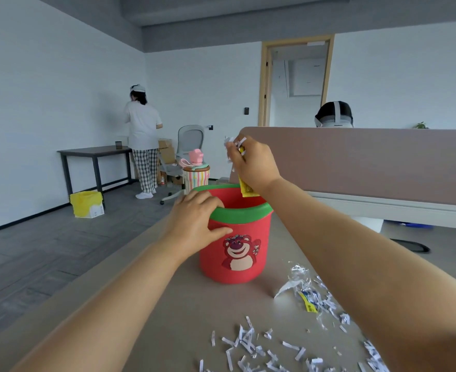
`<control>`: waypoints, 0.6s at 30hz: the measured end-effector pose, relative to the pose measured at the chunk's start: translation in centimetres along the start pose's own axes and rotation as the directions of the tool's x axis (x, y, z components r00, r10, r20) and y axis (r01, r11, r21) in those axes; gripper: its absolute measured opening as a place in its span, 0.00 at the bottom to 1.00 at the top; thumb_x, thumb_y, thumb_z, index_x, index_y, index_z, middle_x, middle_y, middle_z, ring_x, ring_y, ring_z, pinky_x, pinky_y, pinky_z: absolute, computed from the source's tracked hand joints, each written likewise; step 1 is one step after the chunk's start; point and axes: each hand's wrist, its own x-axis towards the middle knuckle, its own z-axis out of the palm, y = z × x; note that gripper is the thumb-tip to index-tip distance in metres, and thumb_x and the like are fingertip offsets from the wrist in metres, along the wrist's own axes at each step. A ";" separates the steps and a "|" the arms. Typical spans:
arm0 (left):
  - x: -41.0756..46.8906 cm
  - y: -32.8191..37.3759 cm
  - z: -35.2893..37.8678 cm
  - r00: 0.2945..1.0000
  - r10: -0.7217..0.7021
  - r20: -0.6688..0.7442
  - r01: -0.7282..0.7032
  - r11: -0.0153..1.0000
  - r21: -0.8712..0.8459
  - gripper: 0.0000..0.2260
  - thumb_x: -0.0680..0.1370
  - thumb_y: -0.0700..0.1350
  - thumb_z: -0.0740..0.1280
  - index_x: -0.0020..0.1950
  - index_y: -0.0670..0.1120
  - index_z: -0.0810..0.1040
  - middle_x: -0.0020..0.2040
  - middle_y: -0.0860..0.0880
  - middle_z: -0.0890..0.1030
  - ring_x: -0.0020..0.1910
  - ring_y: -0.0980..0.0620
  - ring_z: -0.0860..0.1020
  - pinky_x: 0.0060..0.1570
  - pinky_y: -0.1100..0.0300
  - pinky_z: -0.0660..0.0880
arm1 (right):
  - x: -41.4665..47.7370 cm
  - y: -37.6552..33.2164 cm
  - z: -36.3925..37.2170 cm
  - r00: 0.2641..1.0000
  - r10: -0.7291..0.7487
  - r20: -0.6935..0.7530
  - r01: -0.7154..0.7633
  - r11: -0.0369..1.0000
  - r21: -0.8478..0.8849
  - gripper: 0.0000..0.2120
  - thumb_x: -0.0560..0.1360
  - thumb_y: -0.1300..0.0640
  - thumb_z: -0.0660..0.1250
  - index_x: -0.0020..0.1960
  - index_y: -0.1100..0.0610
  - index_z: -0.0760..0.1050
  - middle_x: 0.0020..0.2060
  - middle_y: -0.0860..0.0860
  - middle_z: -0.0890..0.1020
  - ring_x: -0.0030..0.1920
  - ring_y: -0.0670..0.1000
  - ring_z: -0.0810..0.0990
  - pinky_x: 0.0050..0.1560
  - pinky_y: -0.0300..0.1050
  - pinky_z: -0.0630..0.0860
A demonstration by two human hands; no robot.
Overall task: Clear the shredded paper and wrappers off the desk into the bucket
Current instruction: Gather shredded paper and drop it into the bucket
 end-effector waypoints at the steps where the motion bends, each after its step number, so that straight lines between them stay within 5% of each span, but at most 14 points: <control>1: -0.3 0.0 0.1 1.000 -0.024 -0.013 0.024 0.999 -0.029 0.20 0.68 0.55 0.71 0.54 0.46 0.76 0.54 0.49 0.77 0.58 0.48 0.72 0.57 0.53 0.69 | 0.1 0.5 0.3 0.999 0.015 0.045 -0.014 1.000 -0.019 0.15 0.78 0.51 0.57 0.44 0.63 0.71 0.37 0.63 0.82 0.38 0.61 0.80 0.39 0.54 0.77; 6: -0.7 0.3 -0.1 0.996 -0.019 -0.083 0.013 0.997 -0.081 0.19 0.67 0.51 0.73 0.52 0.42 0.75 0.52 0.46 0.80 0.53 0.45 0.77 0.48 0.54 0.73 | -0.2 2.3 1.1 0.893 0.142 0.426 -0.053 0.975 -0.214 0.19 0.74 0.46 0.64 0.53 0.61 0.71 0.48 0.56 0.75 0.47 0.54 0.73 0.45 0.46 0.69; 10: -0.7 0.4 -0.3 0.995 -0.035 -0.093 0.026 0.995 -0.096 0.18 0.67 0.52 0.74 0.51 0.43 0.76 0.51 0.47 0.80 0.53 0.46 0.77 0.47 0.55 0.73 | -0.3 2.1 -0.2 0.796 0.211 0.567 -0.092 0.968 -0.232 0.15 0.72 0.46 0.66 0.55 0.52 0.76 0.60 0.53 0.76 0.61 0.53 0.73 0.63 0.49 0.68; 13: -0.7 0.5 -0.2 0.993 -0.048 -0.103 0.036 0.992 -0.119 0.18 0.66 0.51 0.74 0.50 0.43 0.77 0.51 0.47 0.80 0.53 0.46 0.77 0.47 0.55 0.73 | -0.7 2.0 -0.7 0.793 0.168 0.586 -0.048 0.975 -0.215 0.14 0.74 0.52 0.65 0.59 0.51 0.76 0.61 0.53 0.77 0.61 0.51 0.74 0.64 0.45 0.68; 18: -0.8 0.9 -0.1 0.993 -0.079 -0.088 0.067 0.989 -0.135 0.18 0.67 0.50 0.74 0.51 0.43 0.77 0.53 0.47 0.80 0.54 0.46 0.76 0.47 0.55 0.73 | -2.6 1.8 -1.8 0.912 0.107 0.395 -0.042 0.985 -0.168 0.08 0.74 0.64 0.62 0.47 0.58 0.80 0.44 0.54 0.84 0.43 0.50 0.78 0.55 0.45 0.76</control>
